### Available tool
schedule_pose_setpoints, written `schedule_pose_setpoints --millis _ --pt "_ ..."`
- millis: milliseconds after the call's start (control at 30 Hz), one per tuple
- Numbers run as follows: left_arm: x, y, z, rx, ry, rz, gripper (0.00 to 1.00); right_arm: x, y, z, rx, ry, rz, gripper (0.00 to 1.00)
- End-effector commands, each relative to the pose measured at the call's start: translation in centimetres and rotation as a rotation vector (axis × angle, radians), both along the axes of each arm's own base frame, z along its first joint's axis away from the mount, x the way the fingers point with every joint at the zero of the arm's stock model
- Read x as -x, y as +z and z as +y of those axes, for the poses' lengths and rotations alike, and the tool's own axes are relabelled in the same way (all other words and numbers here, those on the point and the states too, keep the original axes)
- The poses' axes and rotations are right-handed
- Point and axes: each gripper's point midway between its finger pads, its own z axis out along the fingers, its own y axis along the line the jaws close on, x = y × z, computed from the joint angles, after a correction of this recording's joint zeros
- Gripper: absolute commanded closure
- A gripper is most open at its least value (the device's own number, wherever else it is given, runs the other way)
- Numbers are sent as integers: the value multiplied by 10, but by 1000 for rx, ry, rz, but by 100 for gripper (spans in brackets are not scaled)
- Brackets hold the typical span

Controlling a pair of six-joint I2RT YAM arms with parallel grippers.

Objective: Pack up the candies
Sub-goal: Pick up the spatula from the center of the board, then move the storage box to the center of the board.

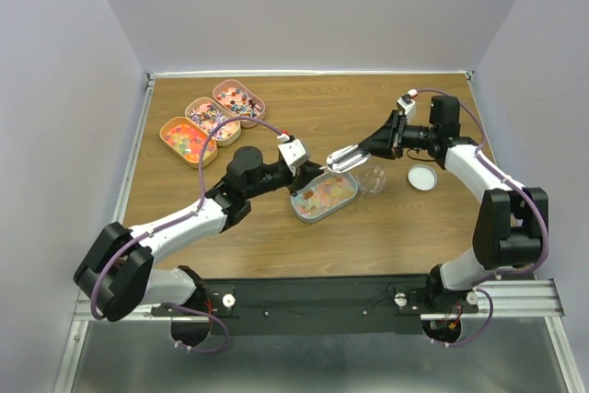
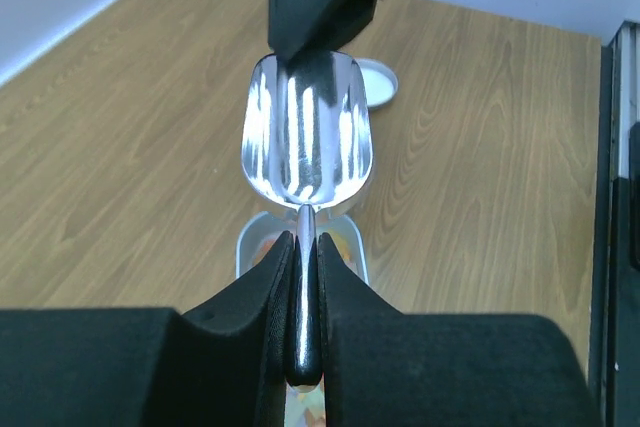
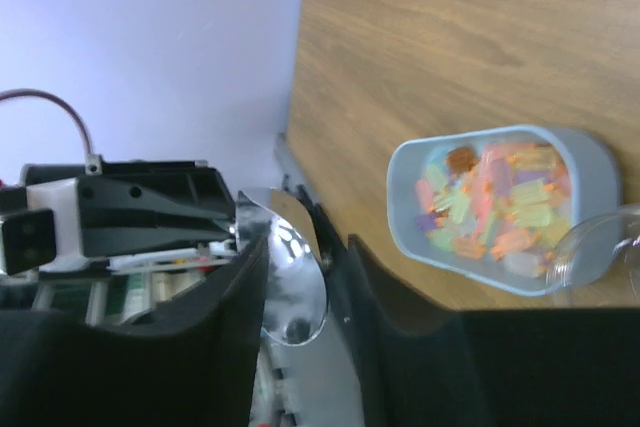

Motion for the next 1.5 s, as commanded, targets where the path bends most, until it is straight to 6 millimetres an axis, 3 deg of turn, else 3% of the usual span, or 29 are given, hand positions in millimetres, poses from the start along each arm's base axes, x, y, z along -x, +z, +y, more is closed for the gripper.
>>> schedule_pose_setpoints --millis 0,133,200,333,433,600,767,833,1167,1467 --pt "-3 -9 17 -85 52 11 100 -6 7 -6 46 -54 -84 42" --pt "-4 -7 31 -148 101 17 100 -16 8 -15 124 -123 -134 24" --pt "-3 -11 40 -179 123 30 100 -20 5 -21 190 -143 -153 23" --pt "-3 -3 59 -181 182 16 100 -30 -11 -36 342 -196 -164 37" --pt "-3 2 70 -171 210 1 100 -34 -23 -34 462 -172 -193 41" --pt "-3 1 80 -186 239 -2 100 -31 -48 2 640 -8 -242 44" --pt "-6 6 95 -186 300 -19 100 -34 -91 15 821 111 -222 45" --pt "-6 12 101 -175 324 -38 100 -34 -98 19 865 146 -232 48" --pt "-14 21 118 -163 410 -68 100 -19 -141 13 982 253 -168 49" --pt "-15 23 120 -157 422 -70 100 -25 -163 27 993 318 -164 68"
